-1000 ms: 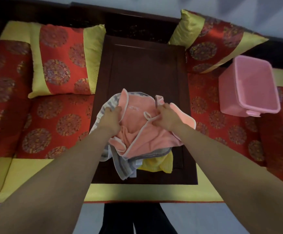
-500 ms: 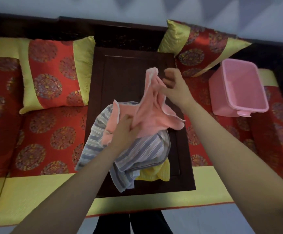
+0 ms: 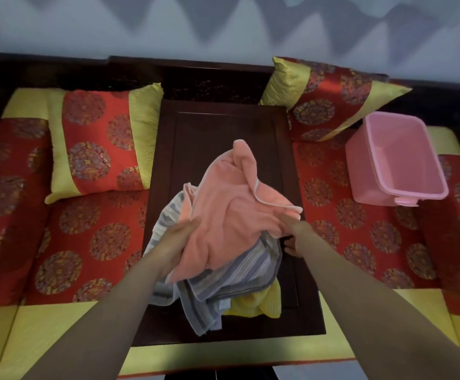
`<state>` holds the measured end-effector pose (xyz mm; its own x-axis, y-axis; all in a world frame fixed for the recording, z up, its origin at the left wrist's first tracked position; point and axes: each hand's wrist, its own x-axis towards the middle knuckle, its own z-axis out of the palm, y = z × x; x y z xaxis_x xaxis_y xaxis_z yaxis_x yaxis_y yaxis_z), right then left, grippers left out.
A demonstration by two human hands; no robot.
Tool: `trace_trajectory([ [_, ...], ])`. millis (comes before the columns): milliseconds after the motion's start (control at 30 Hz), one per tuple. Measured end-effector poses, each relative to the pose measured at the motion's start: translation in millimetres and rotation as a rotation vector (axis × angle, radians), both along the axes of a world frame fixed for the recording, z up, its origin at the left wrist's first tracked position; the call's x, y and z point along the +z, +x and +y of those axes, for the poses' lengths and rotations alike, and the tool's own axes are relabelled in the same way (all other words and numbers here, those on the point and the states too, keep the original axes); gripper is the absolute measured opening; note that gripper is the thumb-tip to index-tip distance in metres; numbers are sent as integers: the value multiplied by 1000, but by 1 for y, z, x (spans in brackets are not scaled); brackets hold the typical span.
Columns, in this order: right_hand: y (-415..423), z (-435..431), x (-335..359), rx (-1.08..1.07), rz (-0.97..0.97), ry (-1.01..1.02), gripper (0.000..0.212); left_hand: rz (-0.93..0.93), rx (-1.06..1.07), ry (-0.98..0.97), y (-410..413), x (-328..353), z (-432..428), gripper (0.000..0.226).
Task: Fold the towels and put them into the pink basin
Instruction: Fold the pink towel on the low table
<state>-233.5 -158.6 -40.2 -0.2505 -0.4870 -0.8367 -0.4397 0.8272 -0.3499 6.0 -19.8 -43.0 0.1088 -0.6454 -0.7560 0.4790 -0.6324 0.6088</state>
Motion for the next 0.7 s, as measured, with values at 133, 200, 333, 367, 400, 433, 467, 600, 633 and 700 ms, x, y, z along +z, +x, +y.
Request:
trace_trajectory([
  [133, -4, 9, -7, -27, -124, -9, 22, -95, 63, -97, -3, 26, -26, 24],
  [200, 1, 0, 2, -9, -200, -158, 18, -61, 90, -157, -6, 50, -43, 28],
  [333, 17, -29, 40, -109, -310, -397, 23, -59, 68, -339, 3, 115, -79, 26],
  [367, 21, -36, 53, -180, -374, -440, 18, -42, 64, -395, 8, 135, -87, 35],
  [400, 24, -43, 65, -253, -457, -475, 14, -5, 67, -452, 11, 152, -92, 39],
  [433, 25, -50, 79, -313, -565, -512, 18, 34, 56, -517, 15, 169, -95, 36],
  [467, 23, -54, 95, -313, -673, -545, 24, 65, 35, -578, 19, 183, -95, 28],
  [600, 5, -51, 144, 209, -979, -522, 8, 131, -174, -687, 34, 197, -59, 52],
  [633, -2, -46, 145, 336, -1002, -464, 3, 154, -240, -653, 40, 184, -45, 64],
  [700, -16, -35, 135, 504, -982, -332, 9, 129, -389, -533, 49, 151, -12, 77],
])
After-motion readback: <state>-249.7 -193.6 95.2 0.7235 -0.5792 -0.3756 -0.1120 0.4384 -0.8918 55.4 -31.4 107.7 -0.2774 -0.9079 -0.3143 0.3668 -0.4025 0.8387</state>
